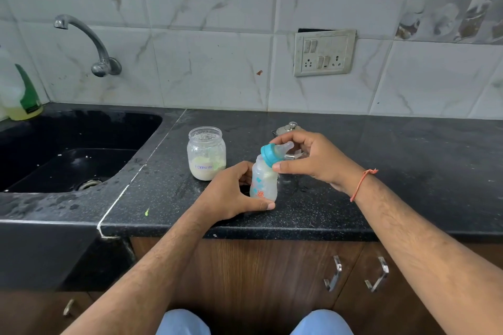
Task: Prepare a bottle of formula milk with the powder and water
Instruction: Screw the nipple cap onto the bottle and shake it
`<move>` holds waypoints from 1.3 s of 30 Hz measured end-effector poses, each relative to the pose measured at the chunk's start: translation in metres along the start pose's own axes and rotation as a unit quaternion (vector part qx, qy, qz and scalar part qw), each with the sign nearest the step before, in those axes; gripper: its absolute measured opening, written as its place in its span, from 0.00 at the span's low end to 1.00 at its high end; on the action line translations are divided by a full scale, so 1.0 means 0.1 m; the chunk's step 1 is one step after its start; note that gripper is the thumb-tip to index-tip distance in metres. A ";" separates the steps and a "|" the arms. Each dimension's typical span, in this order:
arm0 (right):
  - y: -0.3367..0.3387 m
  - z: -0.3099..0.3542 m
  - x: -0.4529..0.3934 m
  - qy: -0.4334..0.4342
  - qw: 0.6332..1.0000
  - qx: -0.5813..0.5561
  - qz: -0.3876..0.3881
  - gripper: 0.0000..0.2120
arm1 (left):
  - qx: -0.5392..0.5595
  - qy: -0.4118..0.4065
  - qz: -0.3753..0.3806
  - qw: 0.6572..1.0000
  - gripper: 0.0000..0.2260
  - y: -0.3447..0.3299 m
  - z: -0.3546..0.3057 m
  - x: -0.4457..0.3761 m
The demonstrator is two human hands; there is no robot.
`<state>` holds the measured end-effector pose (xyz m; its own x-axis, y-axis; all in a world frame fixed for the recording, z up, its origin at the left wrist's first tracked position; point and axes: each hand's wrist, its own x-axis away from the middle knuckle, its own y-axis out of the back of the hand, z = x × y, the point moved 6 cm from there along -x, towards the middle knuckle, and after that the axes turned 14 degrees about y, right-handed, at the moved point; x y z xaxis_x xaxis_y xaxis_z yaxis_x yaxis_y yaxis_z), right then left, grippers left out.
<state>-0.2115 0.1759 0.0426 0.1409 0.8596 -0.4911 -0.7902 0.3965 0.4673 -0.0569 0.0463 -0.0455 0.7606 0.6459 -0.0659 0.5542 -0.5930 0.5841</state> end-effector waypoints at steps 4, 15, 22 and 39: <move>-0.26 -0.11 0.04 0.001 0.995 -0.100 -0.021 0.20 | 0.001 -0.002 -0.002 1.000 0.30 0.00 -0.01 -0.01; -0.52 -0.27 0.21 0.056 0.957 -0.231 -0.168 0.22 | 0.000 0.000 -0.003 1.000 0.30 0.00 0.00 0.00; -0.48 -0.24 0.24 0.072 0.960 -0.211 -0.166 0.19 | 0.003 0.006 -0.003 1.000 0.29 0.02 -0.01 0.01; -0.50 -0.23 0.24 0.073 0.966 -0.199 -0.149 0.20 | 0.006 0.003 0.000 1.000 0.30 0.02 -0.01 0.01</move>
<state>-0.1822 0.1696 -0.0091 0.3352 0.6604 -0.6719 -0.8980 0.4398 -0.0158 -0.0556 0.0461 -0.0437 0.7588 0.6484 -0.0607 0.5579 -0.5990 0.5744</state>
